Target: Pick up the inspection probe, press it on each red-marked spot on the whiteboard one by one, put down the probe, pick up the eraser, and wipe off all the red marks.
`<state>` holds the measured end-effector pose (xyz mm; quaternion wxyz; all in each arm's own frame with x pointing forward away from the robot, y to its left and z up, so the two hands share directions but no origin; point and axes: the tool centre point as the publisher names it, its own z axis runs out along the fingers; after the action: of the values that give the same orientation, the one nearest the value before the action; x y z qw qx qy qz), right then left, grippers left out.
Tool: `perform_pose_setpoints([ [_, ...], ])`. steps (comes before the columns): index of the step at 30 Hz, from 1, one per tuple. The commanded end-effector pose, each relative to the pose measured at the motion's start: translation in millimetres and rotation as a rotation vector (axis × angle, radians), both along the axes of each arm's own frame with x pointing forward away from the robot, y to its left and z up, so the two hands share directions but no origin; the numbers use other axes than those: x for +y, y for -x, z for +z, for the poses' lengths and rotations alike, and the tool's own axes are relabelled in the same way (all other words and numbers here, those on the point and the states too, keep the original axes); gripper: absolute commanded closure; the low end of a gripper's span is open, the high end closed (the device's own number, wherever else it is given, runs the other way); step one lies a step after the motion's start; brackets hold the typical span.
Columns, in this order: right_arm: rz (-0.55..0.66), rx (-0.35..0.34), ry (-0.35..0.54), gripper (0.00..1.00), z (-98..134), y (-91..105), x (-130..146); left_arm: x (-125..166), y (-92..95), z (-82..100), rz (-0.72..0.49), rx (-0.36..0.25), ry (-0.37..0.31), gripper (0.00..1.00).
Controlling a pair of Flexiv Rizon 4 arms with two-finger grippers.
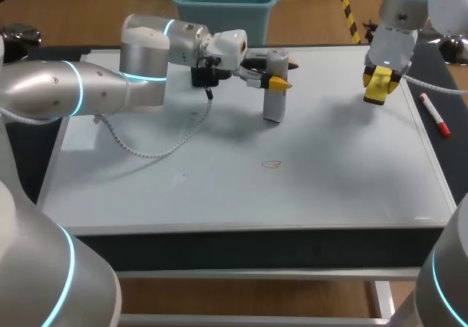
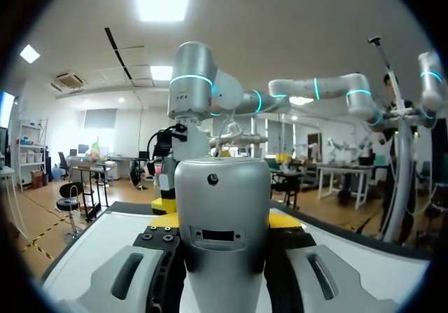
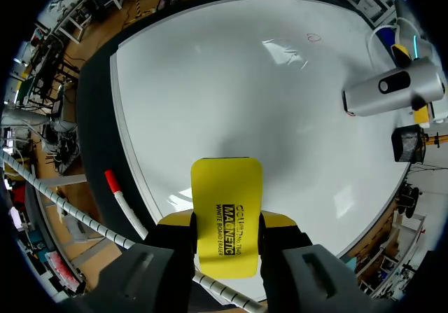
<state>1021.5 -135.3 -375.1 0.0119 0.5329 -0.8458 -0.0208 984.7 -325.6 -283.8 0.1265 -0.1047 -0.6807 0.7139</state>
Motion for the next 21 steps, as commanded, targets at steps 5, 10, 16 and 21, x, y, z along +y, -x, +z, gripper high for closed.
perform_pose_setpoints([
  [5,0.002,0.0,0.002,1.0,0.5,-0.4,-0.6,-1.5,-3.7,-1.2,-0.007,0.002,0.002,1.0],
  [10,0.002,0.0,0.002,1.0,0.5,-0.4,-0.6,-0.9,-3.4,-1.2,-0.005,0.004,0.001,1.0],
  [16,0.002,0.0,0.002,1.0,0.5,-0.4,-0.6,0.5,-2.4,-0.6,-0.002,0.004,0.0,1.0],
  [21,0.002,0.0,0.002,1.0,0.5,-0.4,-0.6,2.7,-1.1,4.2,0.0,-0.002,-0.001,1.0],
])
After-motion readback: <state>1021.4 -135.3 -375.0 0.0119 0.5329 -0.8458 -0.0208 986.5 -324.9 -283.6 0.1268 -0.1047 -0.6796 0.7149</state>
